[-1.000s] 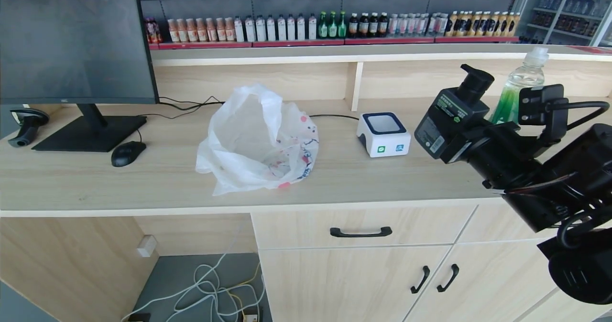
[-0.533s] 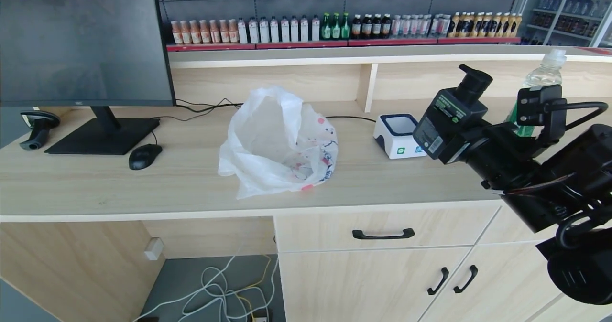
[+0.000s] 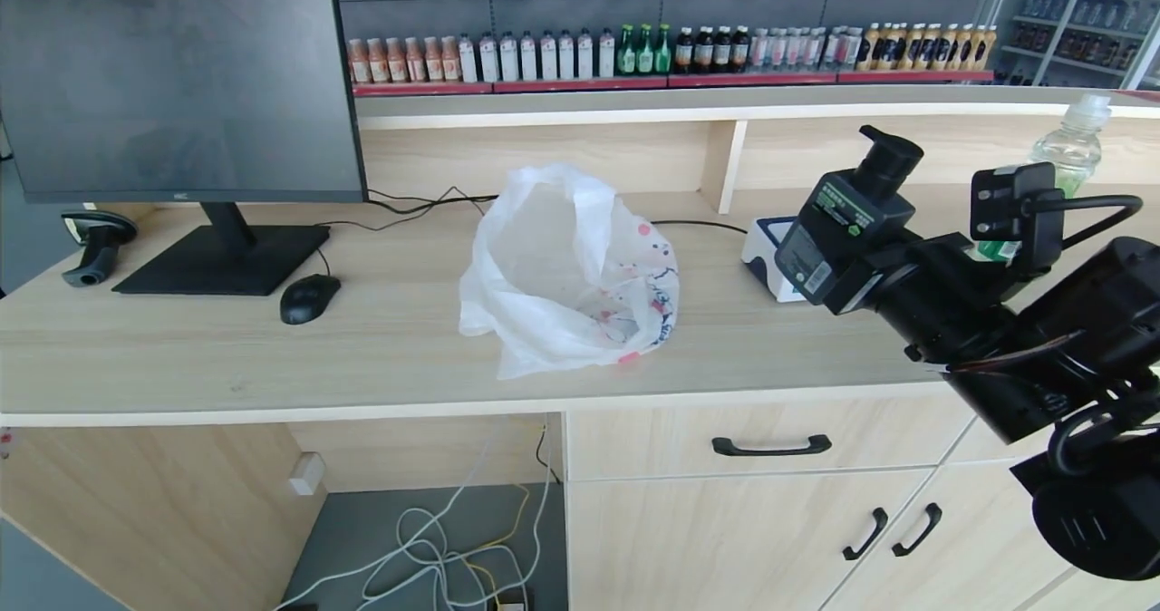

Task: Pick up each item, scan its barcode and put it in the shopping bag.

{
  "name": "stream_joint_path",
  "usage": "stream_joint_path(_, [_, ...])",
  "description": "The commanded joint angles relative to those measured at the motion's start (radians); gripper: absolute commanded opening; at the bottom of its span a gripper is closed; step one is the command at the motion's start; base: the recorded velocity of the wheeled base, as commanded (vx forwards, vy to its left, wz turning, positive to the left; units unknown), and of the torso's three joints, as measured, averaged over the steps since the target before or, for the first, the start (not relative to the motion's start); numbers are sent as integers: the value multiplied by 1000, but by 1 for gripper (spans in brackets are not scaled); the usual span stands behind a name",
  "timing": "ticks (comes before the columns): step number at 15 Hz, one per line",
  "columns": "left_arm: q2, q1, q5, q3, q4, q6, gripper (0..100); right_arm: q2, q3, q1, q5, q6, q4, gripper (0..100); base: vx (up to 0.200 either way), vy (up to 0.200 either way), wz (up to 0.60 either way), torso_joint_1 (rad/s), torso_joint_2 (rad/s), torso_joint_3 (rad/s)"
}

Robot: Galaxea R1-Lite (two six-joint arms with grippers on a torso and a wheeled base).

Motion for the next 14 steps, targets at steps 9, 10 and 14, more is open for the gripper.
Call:
stream_joint_path(9, [0,0,0,0,-2,0,100,22,-48,17,0,-1,-2,0,0,0,533,1,1,1])
stream_joint_path(10, [0,0,0,0,-2,0,100,22,-47,19,0,1,-2,0,0,0,600,7,-2,2])
stream_joint_path(14, [0,0,0,0,-2,0,100,45,-48,22,11,2,-2,0,0,0,0,0,0,0])
